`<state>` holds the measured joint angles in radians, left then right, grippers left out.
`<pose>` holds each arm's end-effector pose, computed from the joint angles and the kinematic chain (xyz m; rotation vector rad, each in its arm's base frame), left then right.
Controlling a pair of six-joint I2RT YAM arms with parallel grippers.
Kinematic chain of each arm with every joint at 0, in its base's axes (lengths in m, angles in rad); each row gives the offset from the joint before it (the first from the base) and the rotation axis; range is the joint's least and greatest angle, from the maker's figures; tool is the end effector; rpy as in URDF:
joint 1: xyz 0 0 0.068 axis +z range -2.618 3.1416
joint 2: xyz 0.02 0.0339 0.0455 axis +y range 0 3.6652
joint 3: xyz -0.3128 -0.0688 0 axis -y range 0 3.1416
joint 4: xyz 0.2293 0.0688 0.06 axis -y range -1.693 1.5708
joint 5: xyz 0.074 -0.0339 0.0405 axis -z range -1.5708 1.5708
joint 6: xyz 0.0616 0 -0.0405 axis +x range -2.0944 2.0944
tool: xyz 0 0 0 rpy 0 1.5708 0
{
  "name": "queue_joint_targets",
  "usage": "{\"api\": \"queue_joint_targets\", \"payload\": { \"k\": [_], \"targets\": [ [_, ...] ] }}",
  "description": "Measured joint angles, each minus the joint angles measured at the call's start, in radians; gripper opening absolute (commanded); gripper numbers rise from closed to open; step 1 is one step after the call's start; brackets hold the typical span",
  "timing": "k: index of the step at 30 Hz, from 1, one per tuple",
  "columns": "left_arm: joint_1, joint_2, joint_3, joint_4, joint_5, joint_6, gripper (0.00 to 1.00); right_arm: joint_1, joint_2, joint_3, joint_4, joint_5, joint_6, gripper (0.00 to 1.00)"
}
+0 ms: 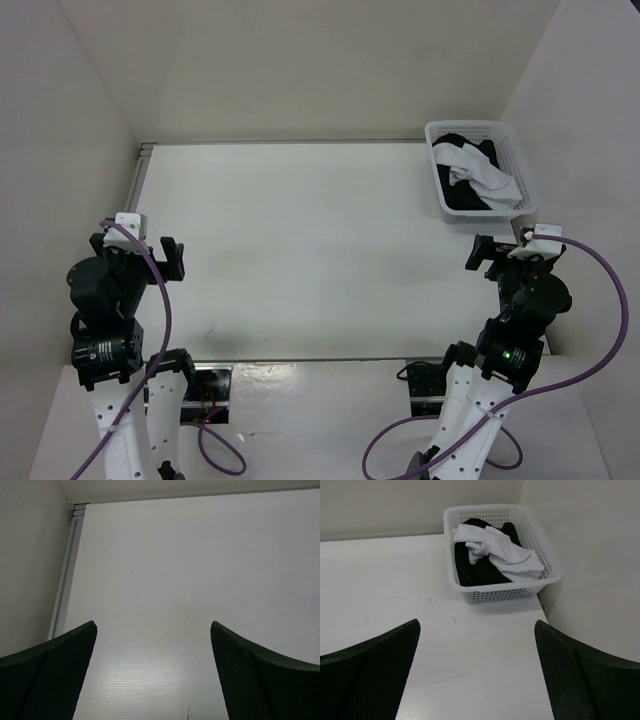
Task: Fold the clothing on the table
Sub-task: Grab the skirt from the pile
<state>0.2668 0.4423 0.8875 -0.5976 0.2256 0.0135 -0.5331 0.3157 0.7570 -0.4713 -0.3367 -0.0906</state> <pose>0.0527 0.0001 0.3799 -0.0511 1.7186 0.0132 0.0417 -0.0010 0.3588 0.0926 1.6006 -0.2151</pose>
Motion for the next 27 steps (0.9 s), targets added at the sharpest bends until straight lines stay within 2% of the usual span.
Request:
{"api": "queue_joint_targets", "payload": {
  "k": [17,21,23,27],
  "targets": [
    [-0.002,0.000,0.000,0.000,0.000,-0.001,1.00,-0.002,0.011,0.005,-0.004,0.024,0.001,0.99],
    [-0.016,0.007,0.000,0.002,-0.003,-0.017,1.00,-0.054,0.267,0.221,-0.055,-0.098,0.025,0.99],
    [-0.026,0.032,0.000,0.008,-0.002,-0.019,1.00,-0.061,0.499,0.412,-0.091,-0.148,0.032,0.99],
    [-0.031,0.151,0.012,0.011,-0.001,-0.017,1.00,-0.055,0.828,0.691,-0.151,-0.160,0.021,0.99]
  ]
}}
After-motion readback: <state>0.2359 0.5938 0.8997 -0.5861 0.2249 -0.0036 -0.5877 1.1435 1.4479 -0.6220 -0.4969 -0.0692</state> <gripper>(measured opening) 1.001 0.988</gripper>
